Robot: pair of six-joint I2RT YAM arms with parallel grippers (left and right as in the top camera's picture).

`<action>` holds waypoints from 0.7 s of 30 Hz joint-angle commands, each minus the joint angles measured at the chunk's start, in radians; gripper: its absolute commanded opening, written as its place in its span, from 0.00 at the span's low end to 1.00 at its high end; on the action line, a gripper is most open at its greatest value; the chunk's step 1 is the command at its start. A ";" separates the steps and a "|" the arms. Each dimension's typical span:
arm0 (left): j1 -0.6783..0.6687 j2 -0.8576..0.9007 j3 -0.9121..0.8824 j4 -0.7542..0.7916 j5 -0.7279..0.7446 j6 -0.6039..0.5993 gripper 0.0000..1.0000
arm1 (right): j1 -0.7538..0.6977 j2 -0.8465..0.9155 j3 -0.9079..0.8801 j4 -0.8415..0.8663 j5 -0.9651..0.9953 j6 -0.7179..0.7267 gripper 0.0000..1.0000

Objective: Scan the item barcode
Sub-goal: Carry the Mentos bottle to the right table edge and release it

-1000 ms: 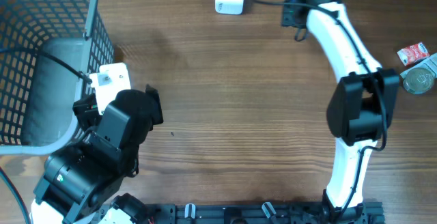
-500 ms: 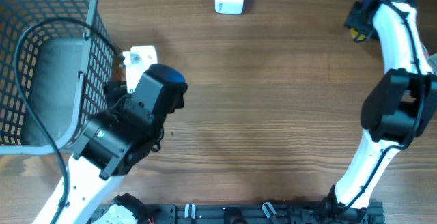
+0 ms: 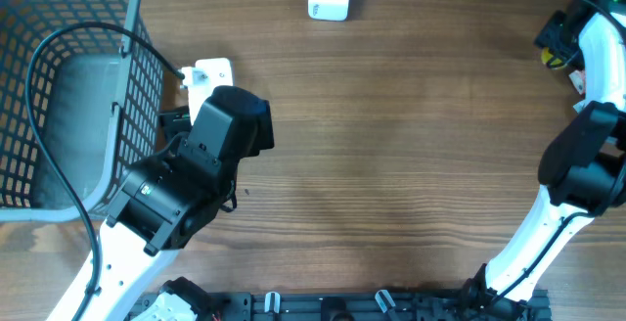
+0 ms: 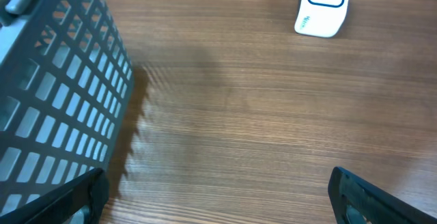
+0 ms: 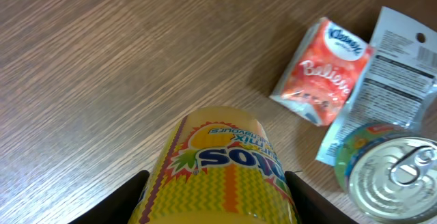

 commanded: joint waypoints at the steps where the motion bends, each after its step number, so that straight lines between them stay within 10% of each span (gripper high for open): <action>1: -0.003 -0.001 -0.001 0.006 0.031 -0.010 1.00 | -0.018 -0.037 -0.016 0.023 -0.010 0.002 0.39; 21: -0.003 -0.001 -0.001 -0.005 0.035 -0.010 1.00 | -0.100 -0.037 -0.230 0.162 -0.050 0.000 0.43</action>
